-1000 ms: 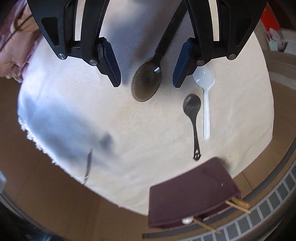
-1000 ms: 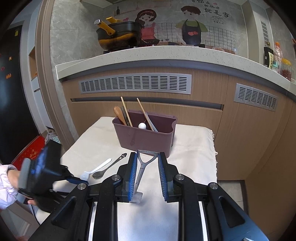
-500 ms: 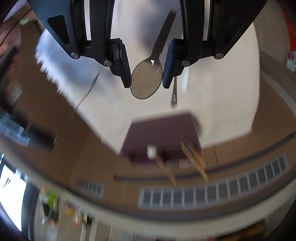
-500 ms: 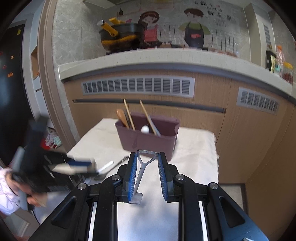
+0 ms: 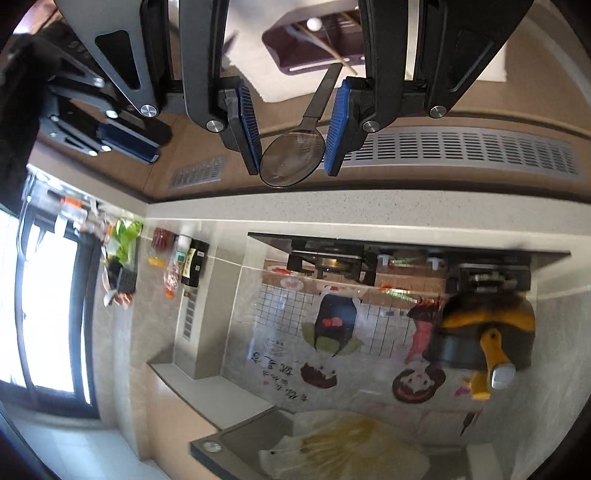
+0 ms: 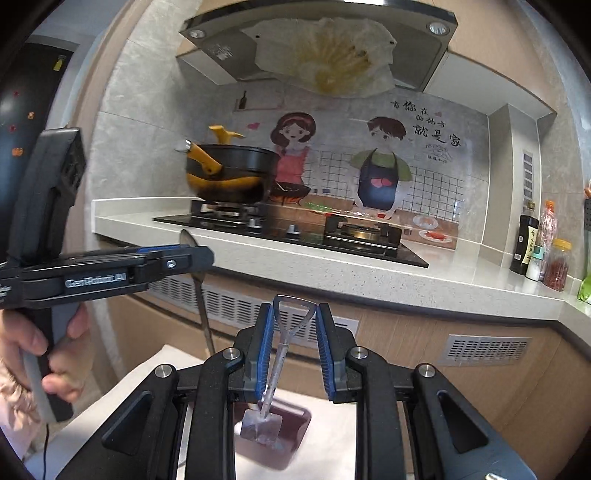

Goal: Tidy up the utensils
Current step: 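Lower both spoons into the maroon caddy and open both tools, then withdraw both open tools back over the white and smiley spoons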

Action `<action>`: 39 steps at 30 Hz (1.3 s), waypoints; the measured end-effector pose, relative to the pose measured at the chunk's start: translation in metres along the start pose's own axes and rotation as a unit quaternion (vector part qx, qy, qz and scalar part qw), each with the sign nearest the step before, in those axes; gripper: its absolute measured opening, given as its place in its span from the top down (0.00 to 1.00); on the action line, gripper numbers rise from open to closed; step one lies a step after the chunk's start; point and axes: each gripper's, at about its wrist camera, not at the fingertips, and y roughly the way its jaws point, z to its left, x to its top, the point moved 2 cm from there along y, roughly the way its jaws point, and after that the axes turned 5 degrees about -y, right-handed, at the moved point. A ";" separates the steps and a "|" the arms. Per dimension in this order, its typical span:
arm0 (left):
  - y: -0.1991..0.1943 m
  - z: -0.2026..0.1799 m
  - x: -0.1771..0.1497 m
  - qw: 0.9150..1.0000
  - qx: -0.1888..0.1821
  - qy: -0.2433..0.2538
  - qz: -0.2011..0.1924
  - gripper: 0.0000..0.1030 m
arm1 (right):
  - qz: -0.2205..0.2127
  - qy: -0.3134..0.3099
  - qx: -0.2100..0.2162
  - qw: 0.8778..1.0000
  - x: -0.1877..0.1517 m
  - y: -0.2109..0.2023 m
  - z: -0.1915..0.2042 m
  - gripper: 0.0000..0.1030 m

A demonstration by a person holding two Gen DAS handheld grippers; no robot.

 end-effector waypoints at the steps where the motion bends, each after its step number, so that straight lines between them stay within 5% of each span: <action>1: 0.008 0.007 -0.002 1.000 -0.001 -0.007 0.002 0.65 | 0.007 -0.001 -0.003 1.000 -0.002 0.014 -0.001 0.79; 9: 0.063 0.065 -0.062 0.994 0.010 -0.075 0.076 0.65 | 0.074 0.000 0.005 0.997 -0.051 0.083 0.007 0.79; 17: 0.101 0.097 -0.132 0.978 0.020 -0.133 0.159 0.65 | 0.164 0.000 0.032 0.986 -0.118 0.132 0.024 0.79; 21: 0.106 0.098 -0.151 0.975 0.024 -0.134 0.177 0.53 | 0.194 0.007 0.048 0.980 -0.138 0.145 0.027 0.78; 28: 0.070 0.096 -0.158 0.976 0.049 -0.129 0.170 0.45 | 0.192 0.059 0.058 0.978 -0.145 0.129 0.020 0.46; 36: -0.017 0.116 -0.181 0.968 0.167 -0.104 0.158 0.31 | 0.141 0.061 0.039 0.987 -0.139 0.080 0.034 0.01; 39: -0.043 0.128 -0.201 0.958 0.204 -0.106 0.169 0.30 | 0.161 0.036 0.033 0.986 -0.148 0.074 0.057 0.00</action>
